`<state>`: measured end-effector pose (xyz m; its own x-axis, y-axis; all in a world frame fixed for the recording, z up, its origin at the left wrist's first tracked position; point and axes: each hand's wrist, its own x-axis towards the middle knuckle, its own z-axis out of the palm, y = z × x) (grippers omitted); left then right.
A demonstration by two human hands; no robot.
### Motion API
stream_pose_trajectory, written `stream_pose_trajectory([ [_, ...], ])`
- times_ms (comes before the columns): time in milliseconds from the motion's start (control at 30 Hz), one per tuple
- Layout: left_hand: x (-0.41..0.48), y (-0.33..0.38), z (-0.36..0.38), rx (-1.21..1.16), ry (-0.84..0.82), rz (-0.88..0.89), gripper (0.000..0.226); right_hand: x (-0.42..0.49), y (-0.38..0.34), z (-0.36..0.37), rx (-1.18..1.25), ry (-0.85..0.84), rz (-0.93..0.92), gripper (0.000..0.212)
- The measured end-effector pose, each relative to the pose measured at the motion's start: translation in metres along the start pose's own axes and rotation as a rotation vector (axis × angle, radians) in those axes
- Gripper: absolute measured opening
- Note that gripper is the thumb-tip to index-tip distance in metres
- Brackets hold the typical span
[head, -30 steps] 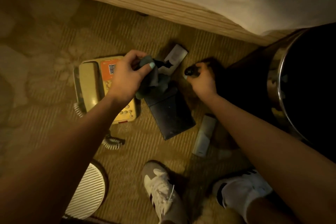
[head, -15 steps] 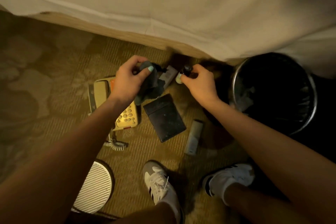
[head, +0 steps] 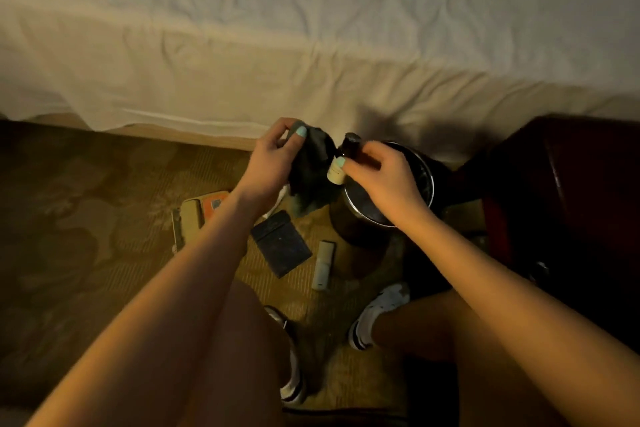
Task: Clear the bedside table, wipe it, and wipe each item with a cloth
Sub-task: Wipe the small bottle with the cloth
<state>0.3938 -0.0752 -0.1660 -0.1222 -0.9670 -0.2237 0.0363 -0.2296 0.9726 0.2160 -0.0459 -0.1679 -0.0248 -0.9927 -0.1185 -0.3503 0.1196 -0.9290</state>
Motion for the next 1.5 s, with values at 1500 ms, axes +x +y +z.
stream_pose_trajectory([
  [1500, -0.004, 0.001, 0.104, -0.636, -0.371, -0.375, 0.032, -0.005, 0.022, -0.112, 0.077, -0.003, 0.128, 0.029],
])
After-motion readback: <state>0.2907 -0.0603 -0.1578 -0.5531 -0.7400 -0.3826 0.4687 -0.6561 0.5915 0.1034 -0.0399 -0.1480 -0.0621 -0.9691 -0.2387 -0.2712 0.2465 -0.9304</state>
